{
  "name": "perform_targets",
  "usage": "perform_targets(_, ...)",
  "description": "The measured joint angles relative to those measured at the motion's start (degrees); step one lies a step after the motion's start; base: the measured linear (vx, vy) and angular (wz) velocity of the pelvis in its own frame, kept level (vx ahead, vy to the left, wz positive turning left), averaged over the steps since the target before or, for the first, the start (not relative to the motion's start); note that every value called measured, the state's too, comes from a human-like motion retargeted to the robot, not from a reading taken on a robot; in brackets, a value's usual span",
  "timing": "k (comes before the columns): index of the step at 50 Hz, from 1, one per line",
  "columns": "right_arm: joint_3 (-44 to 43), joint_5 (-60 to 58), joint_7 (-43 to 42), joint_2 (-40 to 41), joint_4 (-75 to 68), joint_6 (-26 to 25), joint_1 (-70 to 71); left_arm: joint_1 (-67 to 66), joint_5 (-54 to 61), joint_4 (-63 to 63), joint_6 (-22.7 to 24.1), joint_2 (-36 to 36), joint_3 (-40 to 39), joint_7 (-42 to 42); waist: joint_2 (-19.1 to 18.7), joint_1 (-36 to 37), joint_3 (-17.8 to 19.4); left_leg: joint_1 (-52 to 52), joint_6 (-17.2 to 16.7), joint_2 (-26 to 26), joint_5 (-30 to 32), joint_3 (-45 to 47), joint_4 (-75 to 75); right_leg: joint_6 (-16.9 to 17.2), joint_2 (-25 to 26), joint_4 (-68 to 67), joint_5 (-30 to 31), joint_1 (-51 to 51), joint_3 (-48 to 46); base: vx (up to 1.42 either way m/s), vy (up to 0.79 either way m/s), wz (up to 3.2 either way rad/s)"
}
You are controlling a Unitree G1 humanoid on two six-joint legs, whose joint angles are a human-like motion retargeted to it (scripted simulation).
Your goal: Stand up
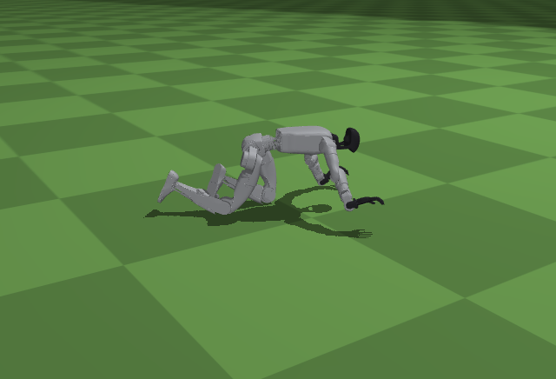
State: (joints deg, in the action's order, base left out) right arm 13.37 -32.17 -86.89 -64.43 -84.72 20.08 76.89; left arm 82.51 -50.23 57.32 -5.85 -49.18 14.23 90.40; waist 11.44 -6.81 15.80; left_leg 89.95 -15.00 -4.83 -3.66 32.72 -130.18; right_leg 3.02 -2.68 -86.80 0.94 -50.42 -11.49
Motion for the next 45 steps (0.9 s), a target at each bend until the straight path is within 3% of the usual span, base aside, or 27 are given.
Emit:
perform_targets(3, 1.37, -1.32, -0.29, -2.4, -2.11, -6.05, 0.13, 1.37, -0.62, -0.95, -2.08, 2.29, 0.93, -0.17, -0.27, 2.47, 0.29, 0.0, 0.0, -3.42, -1.47, 0.41, 2.09, -0.99, -6.22, -4.91, -5.75, -0.6, -3.99, 0.14, 0.5, -2.63)
perform_targets(5, 1.85, -1.51, 0.14, -3.09, -2.69, -11.29, -0.09, 2.28, -1.32, -1.14, -4.11, 3.86, 1.44, 0.06, -0.19, 3.34, 0.55, 0.0, 0.0, -4.21, -1.82, 0.36, 3.09, -4.1, -10.4, -8.32, -8.5, -0.73, -6.64, 0.05, 0.32, -2.26)
perform_targets(7, 0.84, -1.44, 0.52, -2.26, -2.26, -16.22, -0.67, 2.83, -2.07, -1.1, -5.79, 4.63, 1.49, 0.18, -0.79, 3.81, 0.3, 0.0, 0.0, -4.2, -1.35, -0.05, 4.23, -7.78, -11.24, -12.2, -11.7, -2.35, -8.26, 0.02, 0.23, -2.37)
perform_targets(10, -2.0, 0.61, 3.41, 0.46, 0.43, -20.24, -2.99, 3.36, -2.73, -0.68, -7.72, 5.14, 1.92, 0.06, -1.41, 4.51, -0.4, 0.0, 0.0, -3.74, -1.23, -1.28, 6.2, -9.01, -11.19, -17.75, -16.42, -4.26, -9.9, 0.06, 0.26, -3.21)
perform_targets(13, -8.23, 5.97, 11.16, 5.35, 6.22, -17.04, -8.19, 3.16, -3.26, -0.15, -8.96, 5.76, 2.02, 0.04, -1.33, 4.71, -1.43, 0.0, 0.0, -2.92, -1.02, -1.86, 8.37, -9.69, -10.79, -21.34, -15.86, -5.33, -10.41, 0.08, 0.17, -2.64)
perform_targets(16, -14.68, 11.81, 20.25, 11.67, 10.11, -5.18, -12.82, 2.67, -3.09, -0.15, -9.52, 6.46, 2.86, 0.0, -1.29, 5.73, -2.55, 0.0, 0.0, -1.87, -1.11, -2.88, 10.77, -8.71, -6.68, -24.05, -15.89, -7.83, -10.28, 0.09, 0.15, -2.65)
perform_targets(18, -17.31, 13.02, 22.06, 12.68, 9.14, 0.05, -13.7, 2.13, -2.67, -0.4, -9.57, 7.08, 3.39, 0.32, -1.48, 7.06, -3.23, 0.0, 0.0, -1.36, -1.15, -3.83, 12.37, -8.5, -4.89, -26.06, -17.25, -9.95, -9.96, 0.12, 0.24, -3.47)
perform_targets(22, -16.39, 15.73, 19.51, 11.65, 4.94, 0.48, -12.68, 1.22, -1.66, -0.38, -9.71, 8.63, 3.66, 1.52, -1.68, 10.59, -4.13, 0.0, 0.0, 0.18, -1.06, -5.12, 15.74, -9.23, -3.3, -29.34, -19.04, -15.53, -9.81, 0.04, 0.25, -4.38)
perform_targets(26, -16.53, 12.57, 14.18, 12.23, 3.55, 1.0, -10.15, -0.47, -0.41, -0.29, -9.46, 9.68, 1.65, 2.1, -4.34, 12.9, -4.69, 0.0, 0.0, 0.59, -2.16, -7.33, 18.61, -10.02, -1.17, -32.85, -19.55, -23.25, -10.14, -0.01, 0.3, -3.15)
perform_targets(33, -14.34, 9.5, 9.32, 13.11, 3.1, 0.58, -7.3, -3.66, 3.67, 0.26, -6.94, 9.67, -0.01, 2.1, -6.38, 15.98, -5.2, -0.06, 0.0, 0.28, -5.71, -9.38, 22.28, -13.38, -4.82, -42.66, -17.24, -38.7, -12.21, -0.09, 0.24, -1.7)
perform_targets(36, -13.66, 8.64, 7.6, 14.02, 2.92, 0.09, -7.27, -4.86, 4.72, 1.08, -5.75, 9.68, -0.12, 2.1, -8.05, 15.77, -2.72, -4.86, 0.0, -1.09, -7.85, -10.95, 22.5, -14.42, -6.3, -46.17, -18.48, -39.54, -13.91, 0.02, 0.23, 4.24)
perform_targets(41, -12.27, 7.89, 5.36, 15.82, 2.41, -1.26, -7.71, -6.44, 5.26, 3.07, -3.97, 9.29, -0.41, 2.1, -11.66, 12.91, 5.47, -17.55, 0.0, -4.23, -10.69, -13.31, 22.21, -15.86, -8.77, -51.78, -18.22, -39.54, -16.53, 0.14, 0.05, 6.21)
perform_targets(45, -10.76, 8.1, 3.52, 17.74, 2.11, -1.92, -6.97, -5.95, 4.97, 5.98, -3.99, 7.6, 0.04, 2.1, -13.52, 8.91, 12.75, -27.72, 0.0, -5.81, -10.41, -16.71, 22.93, -16.38, -11.35, -51.75, -14.49, -39.54, -18.28, 0.16, -0.2, 4.1)
